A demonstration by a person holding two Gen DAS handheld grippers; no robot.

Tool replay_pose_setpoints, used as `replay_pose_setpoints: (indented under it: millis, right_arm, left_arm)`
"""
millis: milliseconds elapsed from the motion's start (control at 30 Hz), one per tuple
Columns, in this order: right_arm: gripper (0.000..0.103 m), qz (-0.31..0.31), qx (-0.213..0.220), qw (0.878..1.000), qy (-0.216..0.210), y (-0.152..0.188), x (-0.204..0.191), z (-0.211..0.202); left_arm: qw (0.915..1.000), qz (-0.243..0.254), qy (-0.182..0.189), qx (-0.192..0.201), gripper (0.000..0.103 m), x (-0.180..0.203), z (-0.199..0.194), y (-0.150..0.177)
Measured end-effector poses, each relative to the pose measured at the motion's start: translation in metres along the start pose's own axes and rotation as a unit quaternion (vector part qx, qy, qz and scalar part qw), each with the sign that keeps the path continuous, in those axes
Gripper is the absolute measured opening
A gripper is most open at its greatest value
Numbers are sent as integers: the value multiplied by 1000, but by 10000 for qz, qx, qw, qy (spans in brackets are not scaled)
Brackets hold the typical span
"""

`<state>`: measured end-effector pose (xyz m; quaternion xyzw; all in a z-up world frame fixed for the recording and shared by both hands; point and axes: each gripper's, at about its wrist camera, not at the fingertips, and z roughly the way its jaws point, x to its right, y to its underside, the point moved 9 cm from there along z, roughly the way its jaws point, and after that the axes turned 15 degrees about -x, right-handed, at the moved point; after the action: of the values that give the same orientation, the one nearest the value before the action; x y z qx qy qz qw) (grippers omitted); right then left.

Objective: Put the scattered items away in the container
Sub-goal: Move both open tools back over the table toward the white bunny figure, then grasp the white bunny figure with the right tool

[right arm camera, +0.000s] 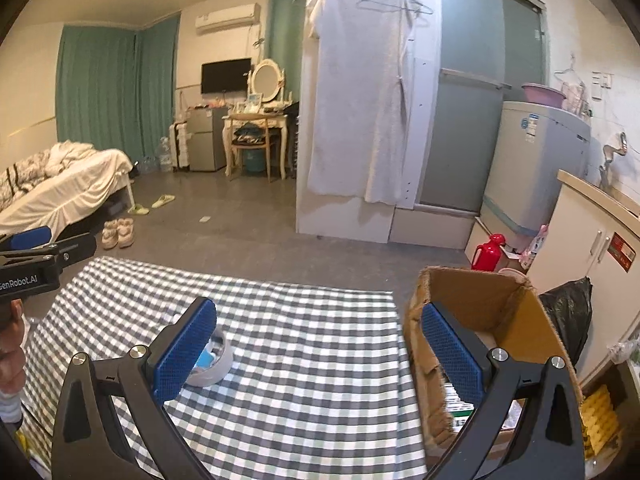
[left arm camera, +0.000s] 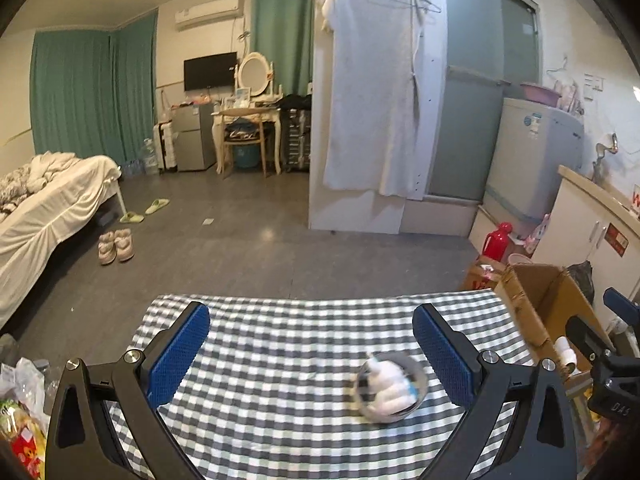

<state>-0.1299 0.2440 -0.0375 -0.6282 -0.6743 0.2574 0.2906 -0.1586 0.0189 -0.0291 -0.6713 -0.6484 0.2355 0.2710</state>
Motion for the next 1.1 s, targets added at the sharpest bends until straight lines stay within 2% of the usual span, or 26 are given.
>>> replay_pose_setpoints:
  millis: [133, 300, 500, 600, 667, 833, 1100]
  right_arm:
    - [103, -168, -148, 9997, -57, 2, -13, 12]
    - [103, -314, -458, 9977, -380, 9, -34, 32]
    - [102, -816, -682, 9925, -601, 19, -70, 54]
    - [94, -987, -846, 9889, -715, 25, -85, 67]
    - [81, -1093, -976, 9858, -823, 28, -93, 75]
    - [78, -1301, -1260, 9788, -954, 36, -112, 100]
    - [56, -1402, -1621, 9718, -986, 43, -121, 127]
  left_arm:
    - [9999, -65, -78, -95, 103, -13, 8, 10]
    - [9997, -114, -109, -210, 103, -25, 17, 21]
    - [9992, -134, -256, -285, 103, -36, 27, 28]
    - [9988, -228, -237, -358, 103, -44, 33, 31]
    - [9986, -254, -236, -388, 103, -50, 36, 32]
    - [9983, -301, -208, -463, 103, -55, 43, 35]
    - [9972, -337, -184, -635, 103, -63, 59, 43]
